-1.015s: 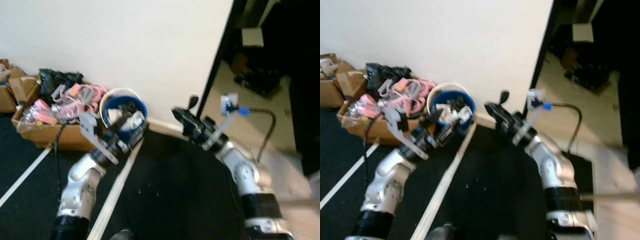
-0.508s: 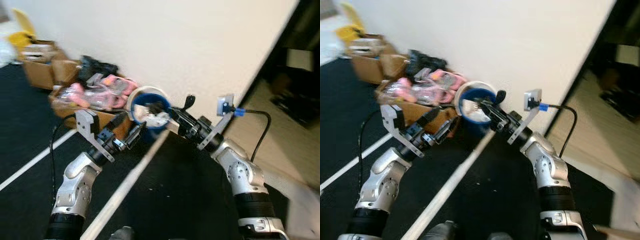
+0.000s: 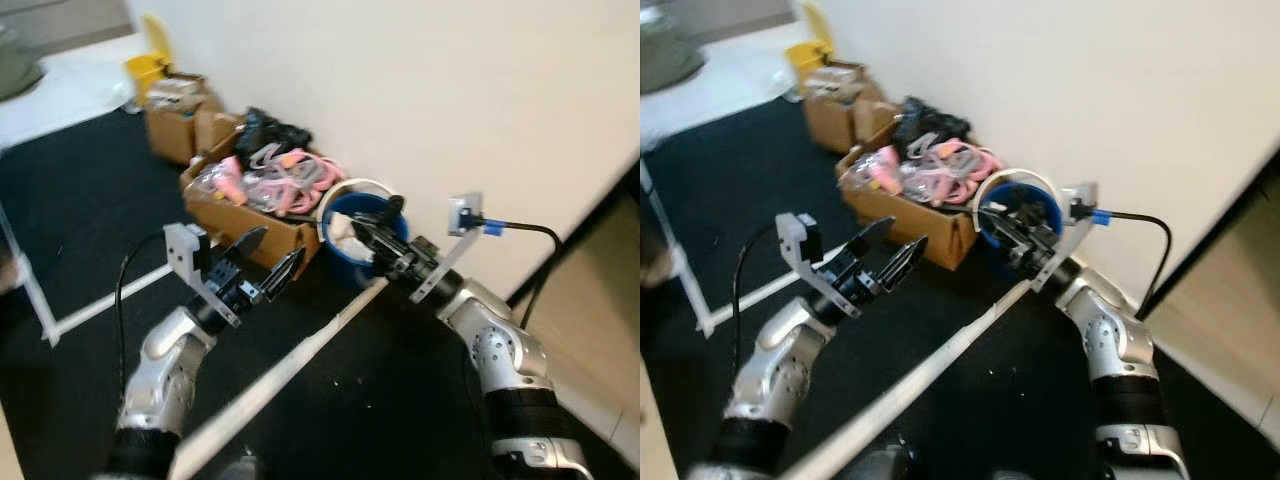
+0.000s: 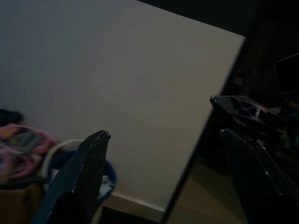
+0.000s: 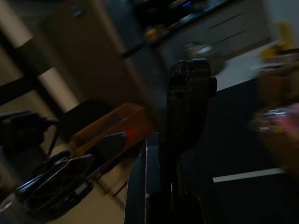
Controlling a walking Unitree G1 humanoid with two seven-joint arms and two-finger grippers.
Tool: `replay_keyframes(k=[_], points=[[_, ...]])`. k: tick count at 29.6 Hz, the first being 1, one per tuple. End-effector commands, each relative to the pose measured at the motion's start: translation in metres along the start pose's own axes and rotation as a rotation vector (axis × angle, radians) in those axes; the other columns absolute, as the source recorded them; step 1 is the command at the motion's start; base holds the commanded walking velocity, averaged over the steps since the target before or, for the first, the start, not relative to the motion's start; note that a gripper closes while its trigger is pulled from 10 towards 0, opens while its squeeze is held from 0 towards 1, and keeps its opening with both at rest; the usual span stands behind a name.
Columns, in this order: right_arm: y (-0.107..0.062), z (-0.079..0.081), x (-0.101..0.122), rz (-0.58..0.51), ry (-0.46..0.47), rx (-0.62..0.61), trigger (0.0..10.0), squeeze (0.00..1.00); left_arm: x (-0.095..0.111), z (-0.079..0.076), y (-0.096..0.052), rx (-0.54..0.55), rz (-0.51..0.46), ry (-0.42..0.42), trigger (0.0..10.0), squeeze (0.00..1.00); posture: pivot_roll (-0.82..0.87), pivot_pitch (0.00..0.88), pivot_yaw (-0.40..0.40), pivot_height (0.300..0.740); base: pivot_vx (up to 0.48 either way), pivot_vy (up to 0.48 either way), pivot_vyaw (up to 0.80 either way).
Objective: Picking trash to rubbish bin
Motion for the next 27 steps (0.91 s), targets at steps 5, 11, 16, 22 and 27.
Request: replay_keyframes(k=[5, 11, 16, 22, 27], points=[[-0.0051, -0.004, -0.0028, 0.014, 0.007, -0.02, 10.0, 0.0, -0.0057, -0.0018, -0.0013, -0.002, 0.018, -0.014, 10.0, 0.0, 0.01, 0.0, -0.043, 0.74, 0.0, 0.0, 0.74], [-0.005, -0.0044, -0.0025, 0.015, 0.007, -0.02, 10.0, 0.0, -0.0056, -0.0017, -0.0006, -0.003, 0.02, -0.012, 10.0, 0.0, 0.01, 0.0, -0.043, 0.74, 0.0, 0.0, 0.74], [-0.0051, -0.0043, -0.0032, 0.016, 0.007, -0.019, 10.0, 0.0, -0.0061, -0.0018, -0.0009, -0.003, 0.022, -0.011, 10.0, 0.0, 0.01, 0.0, -0.044, 0.74, 0.0, 0.0, 0.73], [-0.0054, -0.0042, -0.004, 0.018, 0.006, -0.018, 10.0, 0.0, -0.0068, -0.0018, -0.0011, -0.004, 0.025, -0.01, 10.0, 0.0, 0.01, 0.0, -0.044, 0.74, 0.0, 0.0, 0.73], [-0.0057, -0.0043, -0.0044, 0.019, 0.006, -0.017, 10.0, 0.0, -0.0073, -0.0019, -0.0011, -0.004, 0.027, -0.01, 10.0, 0.0, 0.01, 0.0, -0.045, 0.74, 0.0, 0.0, 0.73]])
Point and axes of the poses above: a point about 5 cm out from each wrist's last joint towards the gripper, its own y axis pointing out of the wrist towards the gripper, its own x axis along the axis of the wrist's last joint, z = x × y, the point moved 3 cm from there along y, pointing out of the wrist towards the gripper, and after that the axes turned 1 degree about -y, right-handed, at the moved point
